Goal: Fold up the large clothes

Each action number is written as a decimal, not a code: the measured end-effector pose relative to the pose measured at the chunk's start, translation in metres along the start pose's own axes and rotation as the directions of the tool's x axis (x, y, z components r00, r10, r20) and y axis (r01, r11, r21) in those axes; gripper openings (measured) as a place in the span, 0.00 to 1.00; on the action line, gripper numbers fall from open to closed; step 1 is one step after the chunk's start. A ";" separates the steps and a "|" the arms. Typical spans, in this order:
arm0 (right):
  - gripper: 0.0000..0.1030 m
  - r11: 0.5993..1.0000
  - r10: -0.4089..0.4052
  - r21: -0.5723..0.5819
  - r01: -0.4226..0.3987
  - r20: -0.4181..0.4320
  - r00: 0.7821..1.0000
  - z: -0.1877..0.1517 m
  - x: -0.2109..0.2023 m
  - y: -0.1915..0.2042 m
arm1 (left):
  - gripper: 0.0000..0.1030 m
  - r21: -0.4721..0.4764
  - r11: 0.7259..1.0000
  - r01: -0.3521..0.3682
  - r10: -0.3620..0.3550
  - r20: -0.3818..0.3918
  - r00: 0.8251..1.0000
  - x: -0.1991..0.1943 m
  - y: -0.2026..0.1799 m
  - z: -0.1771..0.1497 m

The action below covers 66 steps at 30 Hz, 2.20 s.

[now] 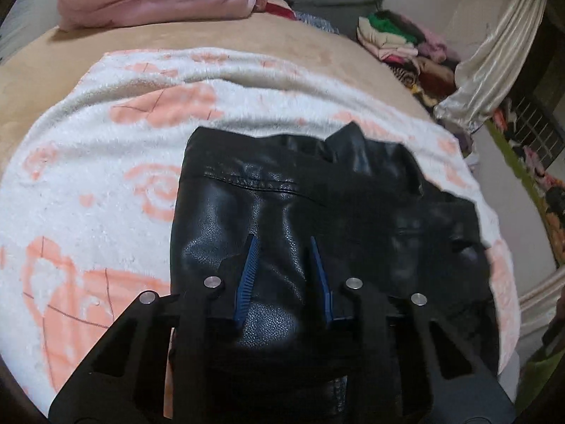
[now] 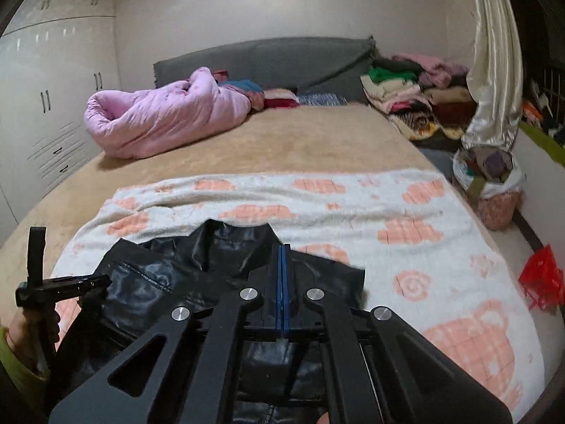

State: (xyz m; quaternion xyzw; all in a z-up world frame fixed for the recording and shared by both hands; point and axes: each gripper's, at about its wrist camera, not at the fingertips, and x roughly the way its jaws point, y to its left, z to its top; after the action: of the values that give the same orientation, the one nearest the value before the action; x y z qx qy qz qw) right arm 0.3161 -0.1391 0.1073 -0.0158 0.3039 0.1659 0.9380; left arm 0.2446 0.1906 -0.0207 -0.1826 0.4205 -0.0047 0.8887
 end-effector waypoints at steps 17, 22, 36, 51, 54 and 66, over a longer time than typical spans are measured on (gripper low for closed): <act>0.04 0.988 0.147 0.077 -0.136 -0.152 0.977 -0.052 0.063 0.018 | 0.23 -0.010 1.000 -0.011 0.012 0.113 0.993 -0.030 0.007 0.013; 0.04 0.998 0.028 -0.055 -0.036 -0.138 0.990 -0.043 0.048 0.012 | 0.17 0.027 1.000 -0.005 0.004 0.012 1.000 -0.003 -0.002 0.004; 0.46 0.988 -0.105 0.093 0.123 -0.180 0.978 -0.071 0.056 -0.022 | 0.16 0.109 0.992 -0.057 0.065 -0.072 0.995 0.030 -0.012 -0.014; 0.50 0.996 -0.076 -0.063 0.057 -0.344 0.936 -0.060 0.148 0.058 | 0.16 0.113 0.992 -0.060 0.068 -0.063 0.996 0.028 -0.013 -0.016; 0.50 0.998 -0.069 -0.036 0.060 -0.387 0.919 -0.077 0.169 0.050 | 0.16 0.110 0.992 -0.056 0.063 -0.062 0.996 0.028 -0.013 -0.015; 0.66 1.000 0.020 0.027 -0.014 -0.237 0.971 -0.064 0.102 0.050 | 0.38 0.118 0.992 -0.033 0.036 -0.020 0.999 0.001 -0.026 -0.011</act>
State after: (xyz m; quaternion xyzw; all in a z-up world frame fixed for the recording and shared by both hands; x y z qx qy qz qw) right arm 0.3416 -0.0689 0.0000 -0.0212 0.4161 0.1671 0.8936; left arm 0.2407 0.1630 -0.0192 -0.1226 0.4326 -0.0160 0.8931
